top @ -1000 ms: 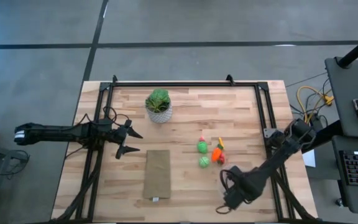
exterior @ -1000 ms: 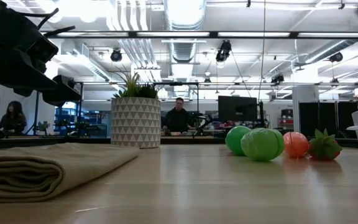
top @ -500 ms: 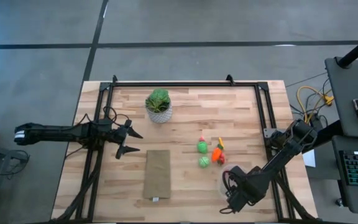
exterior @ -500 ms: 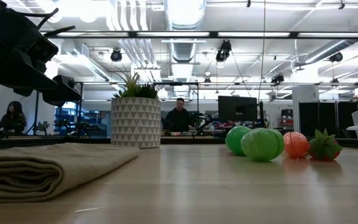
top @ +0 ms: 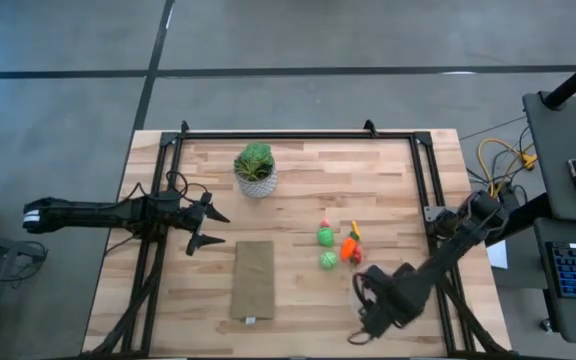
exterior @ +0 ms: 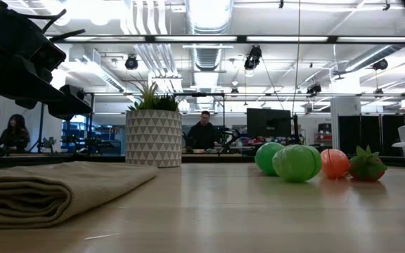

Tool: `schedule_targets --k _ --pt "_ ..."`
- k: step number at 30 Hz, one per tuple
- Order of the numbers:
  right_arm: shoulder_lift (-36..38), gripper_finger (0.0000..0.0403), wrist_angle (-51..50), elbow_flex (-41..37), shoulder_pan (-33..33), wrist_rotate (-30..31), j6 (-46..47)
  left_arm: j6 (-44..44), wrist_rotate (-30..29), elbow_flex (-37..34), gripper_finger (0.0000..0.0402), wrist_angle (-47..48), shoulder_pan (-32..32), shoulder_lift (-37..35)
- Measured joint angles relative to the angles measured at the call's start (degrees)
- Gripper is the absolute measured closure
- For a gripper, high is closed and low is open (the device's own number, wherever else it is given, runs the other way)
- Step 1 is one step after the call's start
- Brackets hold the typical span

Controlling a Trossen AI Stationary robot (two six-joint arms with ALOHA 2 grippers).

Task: Pick and placing Produce into tupperware
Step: Put the cabbage into the transparent container

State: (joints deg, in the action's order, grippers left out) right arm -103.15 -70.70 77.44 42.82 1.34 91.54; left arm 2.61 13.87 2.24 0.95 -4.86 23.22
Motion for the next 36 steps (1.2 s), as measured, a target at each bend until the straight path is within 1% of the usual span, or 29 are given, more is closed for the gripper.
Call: schedule_targets --k 2,6,8,14,18,21,25,27,36 --pt "0.0 0.0060 0.1 0.8 -2.7 0.8 -3.7 0.0 0.0 0.0 0.0118 0.0 0.0 0.0" --pt "0.0 0.0055 0.0 2.6 -7.2 5.5 -10.8 0.0 0.0 0.0 0.0118 0.0 0.0 0.0" --pt "0.0 0.0051 0.4 3.5 -9.4 6.8 -14.5 0.0 0.0 0.0 0.0118 0.0 0.0 0.0" --pt "-0.1 0.0049 6.2 3.7 -17.6 7.8 -22.9 0.0 0.0 0.0 0.0118 0.0 0.0 0.0" --pt "-0.1 0.0049 12.4 3.7 -21.6 7.8 -27.0 0.0 0.0 0.0 0.0118 0.0 0.0 0.0" --pt "-0.1 0.0049 14.6 3.5 -23.3 7.8 -28.5 0.0 0.0 0.0 0.0118 0.0 0.0 0.0" --pt "-2.8 0.0049 13.9 2.7 -24.7 7.3 -29.0 0.0 0.0 0.0 0.0118 0.0 0.0 0.0" --pt "-4.7 0.0049 14.6 2.7 -24.7 6.3 -30.0 0.0 0.0 0.0 0.0118 0.0 0.0 0.0" --pt "-11.7 0.0050 14.7 5.1 -23.6 6.0 -31.4 0.0 0.0 0.0 0.0118 0.0 0.0 0.1"
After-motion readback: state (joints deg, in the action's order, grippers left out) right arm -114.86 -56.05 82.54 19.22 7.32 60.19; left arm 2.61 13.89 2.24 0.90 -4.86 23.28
